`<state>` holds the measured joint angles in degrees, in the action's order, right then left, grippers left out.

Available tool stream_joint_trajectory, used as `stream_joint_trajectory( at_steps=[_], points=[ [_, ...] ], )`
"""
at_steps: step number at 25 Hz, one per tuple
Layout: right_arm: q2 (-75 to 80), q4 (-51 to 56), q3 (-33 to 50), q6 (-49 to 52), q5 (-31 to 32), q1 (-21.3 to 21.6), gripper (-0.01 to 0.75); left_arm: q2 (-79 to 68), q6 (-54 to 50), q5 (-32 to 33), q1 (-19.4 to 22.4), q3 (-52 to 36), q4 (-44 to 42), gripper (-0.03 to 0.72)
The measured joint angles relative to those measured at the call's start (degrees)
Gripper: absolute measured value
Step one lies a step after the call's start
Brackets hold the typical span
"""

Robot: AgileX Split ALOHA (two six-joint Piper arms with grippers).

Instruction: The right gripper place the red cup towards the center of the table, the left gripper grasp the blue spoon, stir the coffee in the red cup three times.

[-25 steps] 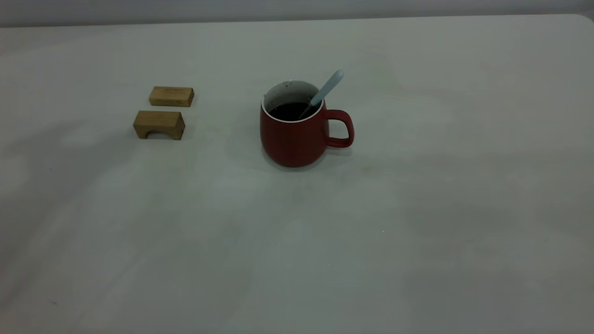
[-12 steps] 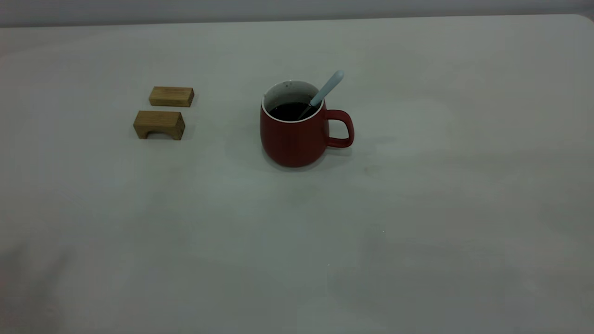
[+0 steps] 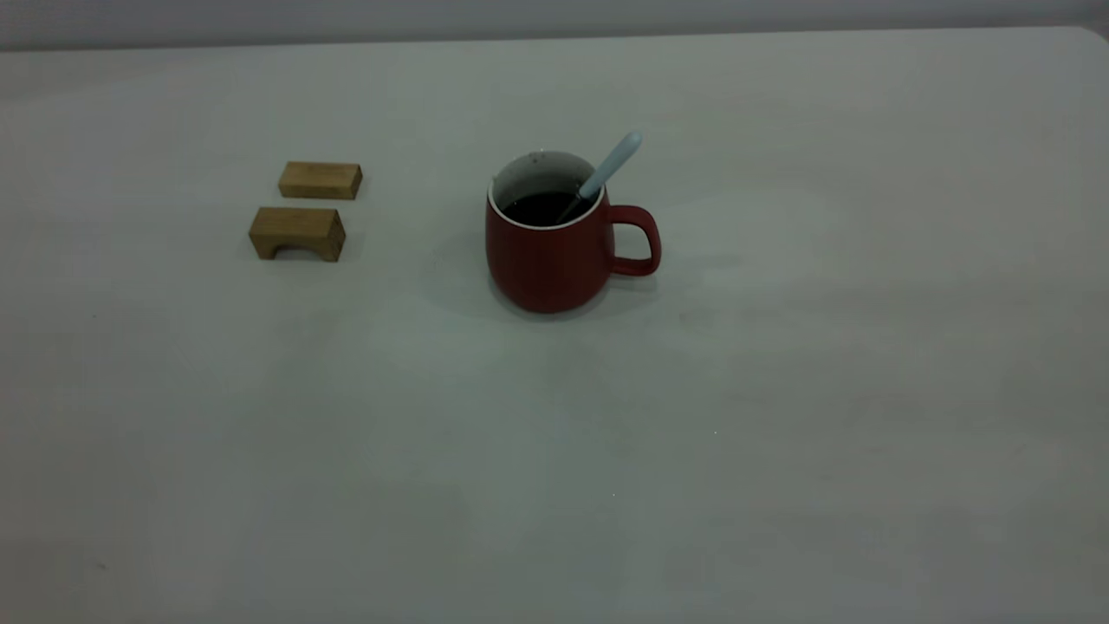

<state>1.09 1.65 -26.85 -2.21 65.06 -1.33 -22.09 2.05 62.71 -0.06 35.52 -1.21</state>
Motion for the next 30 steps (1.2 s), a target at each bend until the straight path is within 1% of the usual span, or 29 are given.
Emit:
stream_joint_trajectory(
  at_steps=[2,5,12,18,30],
  points=[
    [0.00,0.00,0.00,0.00,0.00,0.00,0.317,4.69,-0.31,-0.64,0.14,-3.59,-0.18,0.577],
    [0.00,0.00,0.00,0.00,0.00,0.00,0.317,10.83,-2.05,-0.66,0.14,-6.02,-0.29,0.577],
    [0.00,0.00,0.00,0.00,0.00,0.00,0.317,20.02,-3.17,0.80,0.14,-6.80,-0.52,0.577],
    [0.00,0.00,0.00,0.00,0.00,0.00,0.317,22.99,-4.18,1.72,0.14,-7.63,-0.54,0.577],
    [0.00,0.00,0.00,0.00,0.00,0.00,0.317,23.15,-4.06,1.89,0.14,-7.63,-0.59,0.577]
  ],
)
